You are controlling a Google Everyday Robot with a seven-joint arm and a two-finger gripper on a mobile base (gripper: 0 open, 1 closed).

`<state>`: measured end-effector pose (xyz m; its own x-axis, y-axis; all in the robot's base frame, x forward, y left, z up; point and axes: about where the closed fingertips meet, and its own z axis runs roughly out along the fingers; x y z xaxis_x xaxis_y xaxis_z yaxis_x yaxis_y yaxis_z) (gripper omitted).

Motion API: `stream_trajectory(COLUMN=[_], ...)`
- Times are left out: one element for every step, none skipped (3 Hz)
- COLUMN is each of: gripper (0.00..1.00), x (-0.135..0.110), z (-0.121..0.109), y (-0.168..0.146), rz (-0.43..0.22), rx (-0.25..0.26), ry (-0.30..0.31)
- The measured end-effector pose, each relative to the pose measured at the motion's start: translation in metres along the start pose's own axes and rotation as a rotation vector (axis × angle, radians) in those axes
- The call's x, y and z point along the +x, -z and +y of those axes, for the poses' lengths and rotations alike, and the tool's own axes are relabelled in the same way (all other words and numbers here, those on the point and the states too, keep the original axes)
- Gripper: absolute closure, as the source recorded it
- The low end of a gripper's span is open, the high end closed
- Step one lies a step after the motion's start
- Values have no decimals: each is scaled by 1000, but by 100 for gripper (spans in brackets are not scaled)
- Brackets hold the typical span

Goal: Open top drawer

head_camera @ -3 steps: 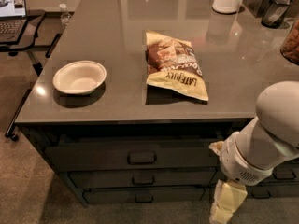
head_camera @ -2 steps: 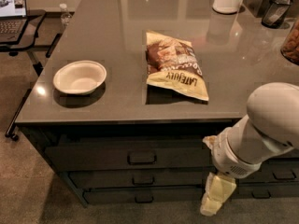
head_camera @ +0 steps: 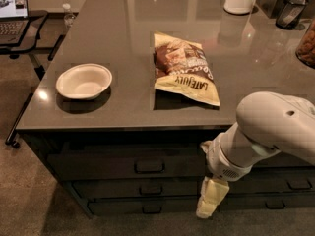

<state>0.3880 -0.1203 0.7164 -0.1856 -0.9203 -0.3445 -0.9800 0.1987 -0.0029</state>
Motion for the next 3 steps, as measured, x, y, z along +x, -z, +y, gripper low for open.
stream_trajectory(gripper=[0,0,0], x=[0,3,11], z=[0,2,-4], y=[-1,-8,-19], rz=[0,15,21], rx=[-1,10,42], ry=[0,-3,-29])
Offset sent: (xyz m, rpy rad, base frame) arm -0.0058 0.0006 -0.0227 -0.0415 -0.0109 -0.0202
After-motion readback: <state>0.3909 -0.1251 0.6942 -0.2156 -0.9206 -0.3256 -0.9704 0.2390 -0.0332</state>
